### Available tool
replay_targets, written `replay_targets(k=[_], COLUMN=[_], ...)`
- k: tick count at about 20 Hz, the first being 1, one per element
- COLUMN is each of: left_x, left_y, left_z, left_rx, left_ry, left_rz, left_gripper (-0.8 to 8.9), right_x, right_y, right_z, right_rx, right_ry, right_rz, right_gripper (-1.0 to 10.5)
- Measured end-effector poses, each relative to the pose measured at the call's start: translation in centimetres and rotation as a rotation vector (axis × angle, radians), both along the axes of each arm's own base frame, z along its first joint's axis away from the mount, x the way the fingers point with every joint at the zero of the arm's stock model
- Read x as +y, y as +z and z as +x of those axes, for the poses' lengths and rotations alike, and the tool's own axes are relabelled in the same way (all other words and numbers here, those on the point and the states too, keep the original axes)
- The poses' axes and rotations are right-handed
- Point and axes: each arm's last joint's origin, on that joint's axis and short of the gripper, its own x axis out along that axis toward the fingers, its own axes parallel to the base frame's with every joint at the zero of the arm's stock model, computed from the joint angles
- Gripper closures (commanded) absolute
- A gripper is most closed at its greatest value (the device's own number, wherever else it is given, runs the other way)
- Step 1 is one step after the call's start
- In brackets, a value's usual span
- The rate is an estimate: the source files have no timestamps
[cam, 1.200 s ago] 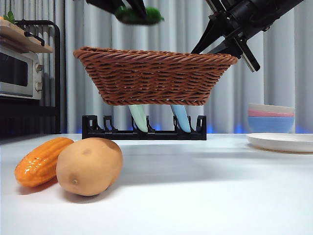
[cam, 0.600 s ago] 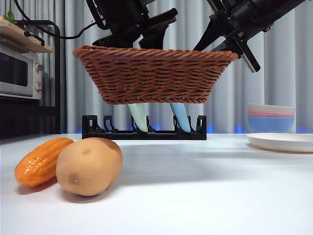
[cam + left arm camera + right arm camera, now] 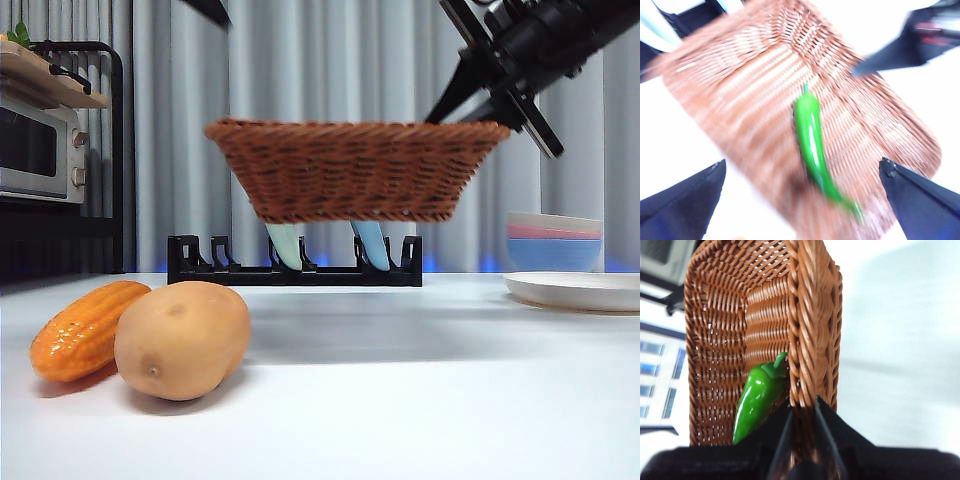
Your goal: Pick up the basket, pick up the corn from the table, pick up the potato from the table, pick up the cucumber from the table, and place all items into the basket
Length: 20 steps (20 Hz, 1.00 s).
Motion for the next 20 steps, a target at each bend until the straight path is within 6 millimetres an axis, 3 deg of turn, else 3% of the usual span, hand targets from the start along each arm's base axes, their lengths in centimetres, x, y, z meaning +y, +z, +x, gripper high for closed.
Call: replay_targets(k=[5, 8, 11, 17, 20], left_x=[4.6, 6.0, 6.2, 5.4, 6.0], left_y=[3.1, 2.3, -1.6, -13.7, -16.2], left_z=[-5.9, -7.4, -7.5, -5.2, -3.0], left_rx=[-0.017, -0.017, 0.020, 0.157, 0.251], left_ry=[0.015, 0.076, 0.113, 0.304, 0.410], left_rz=[0.004, 0.065, 0.058, 0.097, 0.114], left_gripper=[2.51, 2.51, 2.51, 2.51, 2.51], right_x=[-1.7, -3.0, -4.1, -4.7, -4.6], right_y=[-1.3, -1.3, -1.2, -1.2, -1.2], right_z=[1.0, 1.2, 1.4, 1.4, 1.4], right_rx=[0.042, 0.044, 0.046, 0.044, 0.042], right_ry=[-0.052, -0.073, -0.086, -0.084, -0.082], right_rz=[-0.007, 0.010, 0.031, 0.045, 0.044], right_gripper=[9.6, 9.6, 9.6, 9.6, 9.6])
